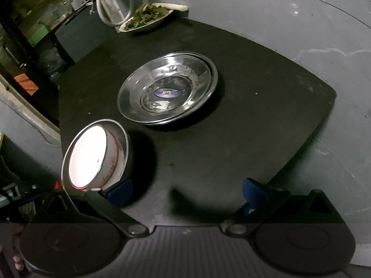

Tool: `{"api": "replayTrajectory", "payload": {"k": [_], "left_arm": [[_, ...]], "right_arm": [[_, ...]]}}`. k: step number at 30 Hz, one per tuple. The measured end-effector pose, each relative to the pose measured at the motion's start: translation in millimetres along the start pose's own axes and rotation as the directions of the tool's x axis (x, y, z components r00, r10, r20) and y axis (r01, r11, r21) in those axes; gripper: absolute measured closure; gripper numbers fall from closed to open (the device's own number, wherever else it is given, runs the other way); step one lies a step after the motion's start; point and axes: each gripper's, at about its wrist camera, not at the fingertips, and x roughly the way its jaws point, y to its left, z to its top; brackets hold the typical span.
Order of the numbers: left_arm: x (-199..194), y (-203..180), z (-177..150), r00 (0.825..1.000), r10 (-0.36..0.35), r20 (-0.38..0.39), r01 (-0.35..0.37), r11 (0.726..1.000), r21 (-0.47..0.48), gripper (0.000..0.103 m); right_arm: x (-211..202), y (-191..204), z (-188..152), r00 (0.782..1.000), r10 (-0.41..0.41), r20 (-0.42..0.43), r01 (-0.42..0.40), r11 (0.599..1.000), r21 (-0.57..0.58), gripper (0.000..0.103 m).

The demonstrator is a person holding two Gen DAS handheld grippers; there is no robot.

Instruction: Organize plates and bowls

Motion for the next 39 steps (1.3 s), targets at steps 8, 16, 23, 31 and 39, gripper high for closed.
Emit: {"api": "replayTrajectory", "payload": {"k": [8,16,23,31,39], "left_arm": [[10,-9,6,0.999,0.034,-0.030,-0.034,0.999,0.016,0.001],[18,-17,9,0.996,0.070,-0.062,-0.067,0.997,0.041,0.001],[24,-20,11,0.994,0.087,-0.072,-0.084,0.996,0.038,0.001],[28,-26,14,0.991,0.114,-0.075,-0.108,0.991,0.080,0.001],[32,-28,17,0.986,0.142,-0.087,-0.132,0.985,0.114,0.001]], "right_arm": [[10,2,14,0.999,0.036,0.001,-0.036,0.996,-0.082,0.000],[32,3,23,0.996,0.078,-0.043,-0.083,0.991,-0.104,0.000],[38,0,28,0.995,0.091,-0.047,-0.096,0.988,-0.117,0.000],[37,1,31,0.987,0.151,-0.050,-0.157,0.975,-0.156,0.000],[42,3,33,0.980,0.183,-0.077,-0.193,0.968,-0.159,0.000]]}}
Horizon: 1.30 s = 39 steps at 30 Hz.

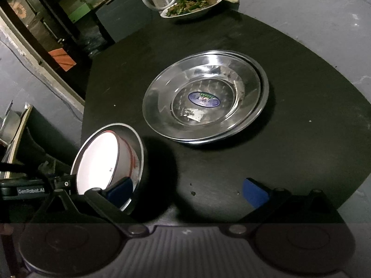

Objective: Organize plates and bowls
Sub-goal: 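Grasp the rim of the steel mixing bowl with the left tool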

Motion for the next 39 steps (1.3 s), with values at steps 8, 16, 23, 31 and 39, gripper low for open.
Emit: {"api": "replayTrajectory", "payload": {"k": [8,16,23,31,39], "left_arm": [[4,-4,2,1.000,0.008,-0.011,-0.008,0.999,0.033,0.001],[6,-11,8,1.000,0.008,-0.003,-0.007,0.990,0.139,0.001],[3,-17,8,1.000,0.019,0.016,-0.022,0.983,0.184,0.004],[-1,-16,7,0.999,-0.044,0.023,0.038,0.978,0.203,0.019],[-1,-11,8,0.990,-0.138,0.022,0.133,0.981,0.144,0.049]], "right_arm": [[6,3,-1,0.999,0.014,-0.032,-0.014,1.000,-0.009,0.000],[6,1,-3,0.999,0.024,-0.028,-0.024,1.000,-0.007,0.000],[3,3,-4,0.999,0.021,-0.030,-0.022,0.999,-0.030,0.000],[-1,8,-2,0.999,0.040,-0.030,-0.042,0.998,-0.047,0.013],[-2,15,3,0.997,0.069,-0.044,-0.072,0.996,-0.058,0.030]]}}
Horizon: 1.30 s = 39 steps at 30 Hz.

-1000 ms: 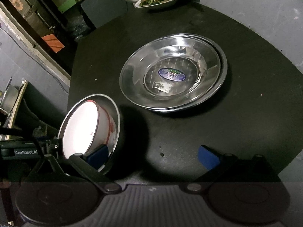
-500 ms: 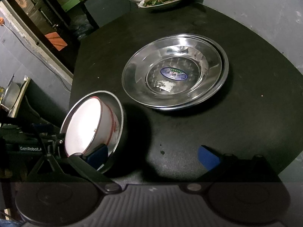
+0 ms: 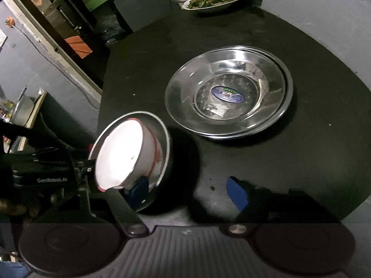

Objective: Organize plates and bowls
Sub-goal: 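Lift the bowl stack with the left tool toward the steel plate stack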

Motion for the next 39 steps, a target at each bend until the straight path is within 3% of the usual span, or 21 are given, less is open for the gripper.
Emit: {"api": "replayTrajectory", "payload": {"k": [4,9,18,23,28,39], "left_arm": [[0,-1,-1,0.999,-0.054,0.008,0.054,0.998,-0.015,0.066],[1,-2,0,0.996,-0.091,0.014,0.091,0.996,-0.025,0.079],[2,-3,4,0.995,-0.094,0.026,0.094,0.995,-0.020,0.090],[2,-3,3,0.995,-0.091,0.030,0.092,0.996,-0.018,0.090],[2,-3,3,0.996,-0.088,0.031,0.088,0.996,-0.019,0.091],[0,-4,2,0.996,-0.077,0.035,0.078,0.997,-0.023,0.091]], "right_arm": [[-1,8,4,1.000,0.016,-0.013,-0.016,1.000,-0.017,0.047],[-4,18,9,0.999,-0.001,-0.039,0.000,1.000,-0.031,0.060],[1,27,21,0.993,-0.070,-0.100,0.068,0.997,-0.025,0.052],[3,24,20,0.993,-0.052,-0.105,0.050,0.998,-0.023,0.053],[3,26,20,0.995,-0.019,-0.102,0.017,1.000,-0.023,0.068],[8,24,20,0.994,0.031,-0.103,-0.032,0.999,-0.006,0.080]]}}
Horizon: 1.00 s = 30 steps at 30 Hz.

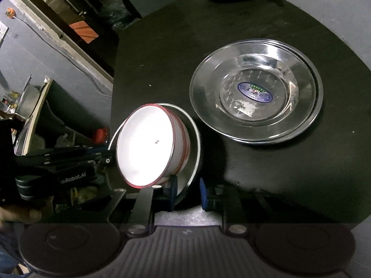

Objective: Organize plates and bowls
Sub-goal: 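Lift the bowl stack with the left tool toward the steel plate stack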

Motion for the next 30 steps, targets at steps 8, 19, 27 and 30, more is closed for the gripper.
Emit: {"api": "replayTrajectory", "payload": {"k": [8,19,27,30], "left_arm": [[-1,2,-3,1.000,0.002,0.015,-0.002,1.000,-0.015,0.091],[-3,3,-5,0.999,0.010,0.032,-0.009,0.999,-0.037,0.091],[-5,5,-7,0.999,0.014,0.040,-0.011,0.998,-0.065,0.092],[-5,6,-6,0.999,0.017,0.038,-0.015,0.997,-0.070,0.092]], "right_arm": [[4,-7,-3,1.000,0.012,0.021,-0.013,0.999,0.042,0.073],[5,-20,-11,0.996,0.077,0.053,-0.082,0.992,0.091,0.079],[4,-20,-14,0.995,0.077,0.064,-0.083,0.991,0.102,0.080],[4,-26,-15,0.993,0.098,0.065,-0.106,0.986,0.130,0.079]]}}
